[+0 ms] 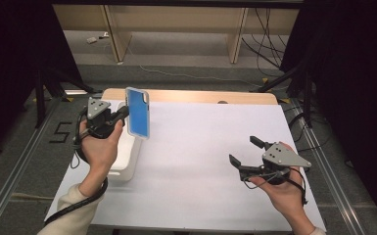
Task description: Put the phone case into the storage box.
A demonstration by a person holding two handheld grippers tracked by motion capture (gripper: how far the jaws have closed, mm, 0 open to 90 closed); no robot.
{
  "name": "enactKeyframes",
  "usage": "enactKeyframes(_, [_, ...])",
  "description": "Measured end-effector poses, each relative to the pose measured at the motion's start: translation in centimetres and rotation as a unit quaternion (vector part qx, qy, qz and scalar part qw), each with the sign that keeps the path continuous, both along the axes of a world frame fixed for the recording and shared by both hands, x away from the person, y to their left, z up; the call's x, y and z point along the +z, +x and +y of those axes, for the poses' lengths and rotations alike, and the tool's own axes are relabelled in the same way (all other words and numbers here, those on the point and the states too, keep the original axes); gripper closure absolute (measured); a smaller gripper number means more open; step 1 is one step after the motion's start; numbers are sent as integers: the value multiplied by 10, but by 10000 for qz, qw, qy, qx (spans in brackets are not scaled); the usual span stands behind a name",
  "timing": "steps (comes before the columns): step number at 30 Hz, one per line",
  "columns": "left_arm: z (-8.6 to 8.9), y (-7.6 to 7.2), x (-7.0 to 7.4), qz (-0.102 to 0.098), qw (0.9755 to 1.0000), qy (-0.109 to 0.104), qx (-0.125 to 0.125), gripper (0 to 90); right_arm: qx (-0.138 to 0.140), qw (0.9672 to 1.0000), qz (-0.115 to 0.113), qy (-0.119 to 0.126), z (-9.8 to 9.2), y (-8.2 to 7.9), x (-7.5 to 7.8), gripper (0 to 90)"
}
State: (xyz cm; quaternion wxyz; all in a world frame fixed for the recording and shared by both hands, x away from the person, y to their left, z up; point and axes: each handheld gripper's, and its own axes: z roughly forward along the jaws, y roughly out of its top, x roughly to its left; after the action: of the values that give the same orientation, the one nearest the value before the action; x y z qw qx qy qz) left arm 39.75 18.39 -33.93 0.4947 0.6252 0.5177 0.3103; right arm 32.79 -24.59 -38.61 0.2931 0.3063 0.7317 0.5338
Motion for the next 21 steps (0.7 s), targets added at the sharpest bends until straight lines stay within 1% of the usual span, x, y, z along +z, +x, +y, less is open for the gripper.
enactKeyframes(2, [2,0,0,-11,10000,-18,24,887,-20,10000,-11,25,0,0,0,134])
enactKeyframes(3, [2,0,0,-13,10000,-22,33,887,-23,9999,-119,-7,0,1,0,134])
enactKeyframes(12, [5,1,1,-17,10000,-17,77,887,4,9999,-117,-14,0,2,-1,134])
enactKeyframes(14, [6,1,1,-22,10000,-32,83,887,0,10000,-77,-10,0,1,-1,133])
enactKeyframes(15, [6,1,1,-24,10000,-31,85,887,9,10000,-17,6,1,1,-1,134])
enactKeyframes(21, [9,2,2,-36,9999,-49,120,887,2,10000,-16,10,1,1,-1,134])
